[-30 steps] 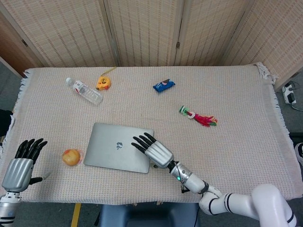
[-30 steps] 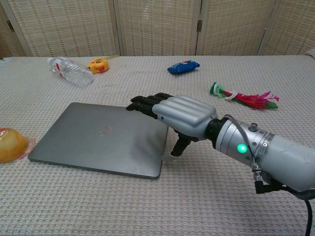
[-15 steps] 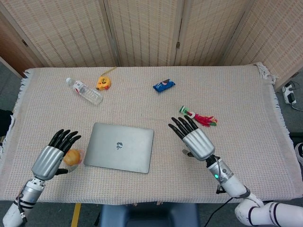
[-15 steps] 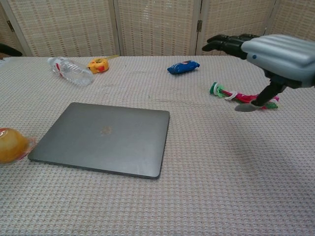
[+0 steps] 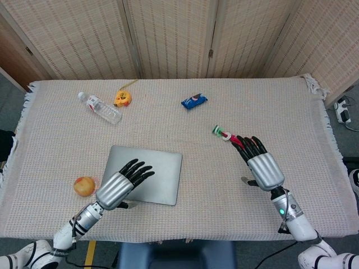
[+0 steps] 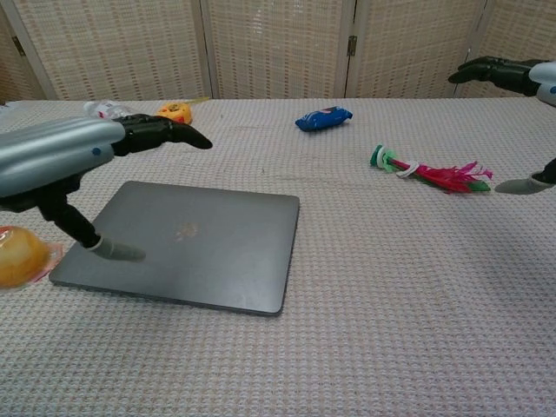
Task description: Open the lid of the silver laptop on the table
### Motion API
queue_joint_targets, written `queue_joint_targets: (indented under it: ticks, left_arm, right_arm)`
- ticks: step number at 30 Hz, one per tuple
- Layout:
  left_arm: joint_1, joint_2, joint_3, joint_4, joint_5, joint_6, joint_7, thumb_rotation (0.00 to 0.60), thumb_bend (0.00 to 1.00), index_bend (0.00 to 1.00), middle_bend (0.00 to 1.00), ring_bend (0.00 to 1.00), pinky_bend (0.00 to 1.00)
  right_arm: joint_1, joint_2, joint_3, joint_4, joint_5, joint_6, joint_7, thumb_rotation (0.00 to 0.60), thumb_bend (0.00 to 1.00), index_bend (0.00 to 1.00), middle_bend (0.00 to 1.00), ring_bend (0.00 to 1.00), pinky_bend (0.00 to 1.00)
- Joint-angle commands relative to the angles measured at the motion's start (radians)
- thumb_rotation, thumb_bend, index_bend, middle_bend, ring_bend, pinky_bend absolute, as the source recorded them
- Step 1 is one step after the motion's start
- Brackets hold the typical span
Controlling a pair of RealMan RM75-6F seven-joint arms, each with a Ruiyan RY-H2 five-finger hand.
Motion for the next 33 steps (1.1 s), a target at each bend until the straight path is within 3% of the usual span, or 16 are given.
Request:
queue_joint_targets:
  ticks: [1, 9, 18, 33]
  left_arm:
    - [-0.039, -0.053, -0.008, 0.034, -0.041, -0.054, 0.045, 0.600, 0.18, 0.11, 0.12, 0.06, 0.00]
    - [-0.075, -0.139, -0.011, 0.098, -0.137, -0.124, 0.142, 0.600, 0.18, 0.10, 0.11, 0.05, 0.00]
    - [-0.078, -0.172, 0.011, 0.155, -0.199, -0.139, 0.205, 0.600, 0.18, 0.10, 0.11, 0.05, 0.00]
    - [-0.079, -0.199, 0.037, 0.220, -0.258, -0.145, 0.195, 0.600, 0.18, 0.10, 0.11, 0.05, 0.00]
  right_arm:
    - [-0.001, -0.009, -0.002, 0.011, -0.001, -0.010, 0.005, 0.600, 0.14, 0.00, 0.00, 0.00, 0.00]
    - [0.007, -0.030, 0.001, 0.039, 0.005, -0.043, 0.013, 0.600, 0.14, 0.00, 0.00, 0.00, 0.00]
    - [0.009, -0.047, 0.005, 0.063, 0.012, -0.064, 0.029, 0.600, 0.14, 0.00, 0.00, 0.00, 0.00]
    - [0.008, -0.064, 0.004, 0.086, 0.012, -0.084, 0.043, 0.600, 0.14, 0.00, 0.00, 0.00, 0.00]
